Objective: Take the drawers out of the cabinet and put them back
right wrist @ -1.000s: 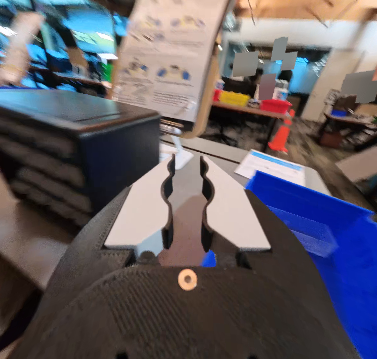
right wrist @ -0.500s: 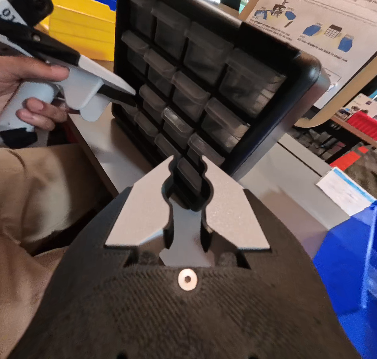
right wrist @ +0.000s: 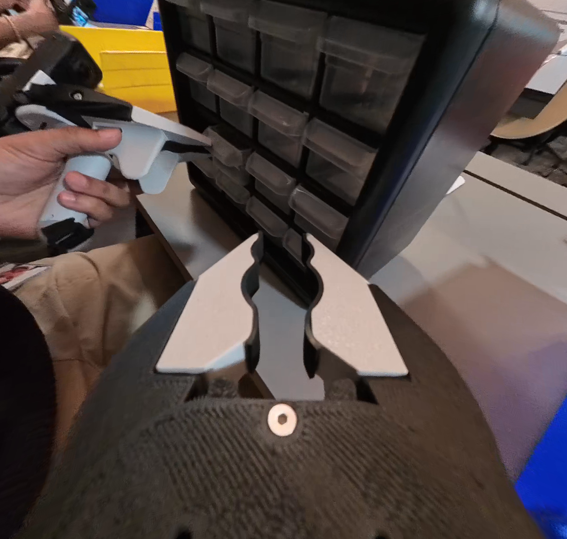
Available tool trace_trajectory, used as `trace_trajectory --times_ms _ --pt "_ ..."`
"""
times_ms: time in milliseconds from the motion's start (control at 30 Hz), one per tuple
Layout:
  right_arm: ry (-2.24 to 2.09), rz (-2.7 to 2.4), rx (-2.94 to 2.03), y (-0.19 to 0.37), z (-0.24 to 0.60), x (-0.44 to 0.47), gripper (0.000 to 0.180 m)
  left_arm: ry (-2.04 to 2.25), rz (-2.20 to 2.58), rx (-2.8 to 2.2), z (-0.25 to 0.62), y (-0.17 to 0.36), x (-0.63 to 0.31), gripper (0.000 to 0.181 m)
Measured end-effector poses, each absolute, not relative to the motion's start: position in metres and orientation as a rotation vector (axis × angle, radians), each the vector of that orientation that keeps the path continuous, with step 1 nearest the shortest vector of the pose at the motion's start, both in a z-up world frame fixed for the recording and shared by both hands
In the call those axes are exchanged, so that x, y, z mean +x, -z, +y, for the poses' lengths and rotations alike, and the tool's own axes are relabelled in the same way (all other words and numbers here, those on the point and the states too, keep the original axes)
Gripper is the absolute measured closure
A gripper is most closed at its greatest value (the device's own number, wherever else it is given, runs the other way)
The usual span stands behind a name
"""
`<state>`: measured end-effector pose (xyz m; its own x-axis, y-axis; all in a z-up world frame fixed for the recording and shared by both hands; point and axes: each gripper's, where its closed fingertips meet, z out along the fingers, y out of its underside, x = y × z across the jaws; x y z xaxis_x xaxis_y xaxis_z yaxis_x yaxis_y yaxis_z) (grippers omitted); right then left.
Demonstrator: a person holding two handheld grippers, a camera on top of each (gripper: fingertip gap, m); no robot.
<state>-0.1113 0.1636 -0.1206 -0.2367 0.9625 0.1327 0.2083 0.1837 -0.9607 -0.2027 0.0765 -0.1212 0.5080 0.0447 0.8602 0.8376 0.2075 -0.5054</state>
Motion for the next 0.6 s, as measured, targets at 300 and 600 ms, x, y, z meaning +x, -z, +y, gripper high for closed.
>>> trace_trajectory --times_ms 300,600 --pt "-0.86 -1.787 -0.843 0.121 0.111 -0.131 0.15 0.775 -0.883 -1.267 0.055 0.123 -0.17 0.174" --pt "-0.521 -1.922 -0.41 0.124 0.062 -0.172 0.135 0.853 -0.926 -1.256 0.03 0.135 -0.175 0.151"
